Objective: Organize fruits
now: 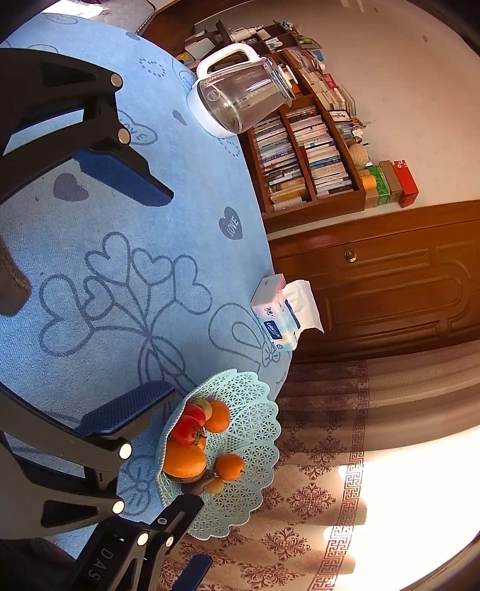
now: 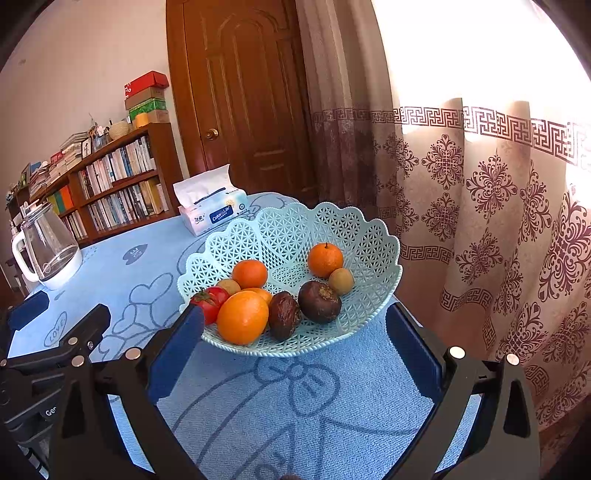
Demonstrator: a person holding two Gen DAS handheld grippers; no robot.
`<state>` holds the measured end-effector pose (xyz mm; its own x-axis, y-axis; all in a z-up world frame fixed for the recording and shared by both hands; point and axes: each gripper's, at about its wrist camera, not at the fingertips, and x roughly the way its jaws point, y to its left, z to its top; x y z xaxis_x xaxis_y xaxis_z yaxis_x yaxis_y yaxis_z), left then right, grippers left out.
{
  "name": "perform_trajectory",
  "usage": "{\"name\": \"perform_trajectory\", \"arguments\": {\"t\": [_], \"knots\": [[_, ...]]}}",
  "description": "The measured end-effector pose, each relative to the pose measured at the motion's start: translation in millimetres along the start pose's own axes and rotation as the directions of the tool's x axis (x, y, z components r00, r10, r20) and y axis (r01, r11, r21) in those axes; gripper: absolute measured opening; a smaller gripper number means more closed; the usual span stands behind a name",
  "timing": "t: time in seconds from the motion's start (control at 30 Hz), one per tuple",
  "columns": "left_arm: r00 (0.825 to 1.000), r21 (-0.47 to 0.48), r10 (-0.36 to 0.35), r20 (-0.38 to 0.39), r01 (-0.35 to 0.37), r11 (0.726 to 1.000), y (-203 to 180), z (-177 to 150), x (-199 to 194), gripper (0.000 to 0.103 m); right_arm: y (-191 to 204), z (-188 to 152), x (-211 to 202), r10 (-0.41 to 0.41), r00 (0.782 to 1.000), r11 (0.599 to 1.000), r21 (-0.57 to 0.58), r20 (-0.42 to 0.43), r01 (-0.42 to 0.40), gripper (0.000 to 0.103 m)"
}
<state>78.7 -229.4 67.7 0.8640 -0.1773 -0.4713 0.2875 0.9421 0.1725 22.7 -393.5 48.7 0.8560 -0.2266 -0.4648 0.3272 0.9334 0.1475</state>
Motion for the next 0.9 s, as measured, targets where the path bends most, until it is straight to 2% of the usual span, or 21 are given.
{"name": "perform_trajectory", "arguments": {"t": [0.9], "knots": [[0.999, 0.023, 0.015, 0.03, -0.016, 1.0, -2.9, -0.2, -4.2, 0.095, 0.1, -0.1, 0.1, -0.001, 1.0, 1.0, -0.001, 0.0, 0.001, 0.1]]}}
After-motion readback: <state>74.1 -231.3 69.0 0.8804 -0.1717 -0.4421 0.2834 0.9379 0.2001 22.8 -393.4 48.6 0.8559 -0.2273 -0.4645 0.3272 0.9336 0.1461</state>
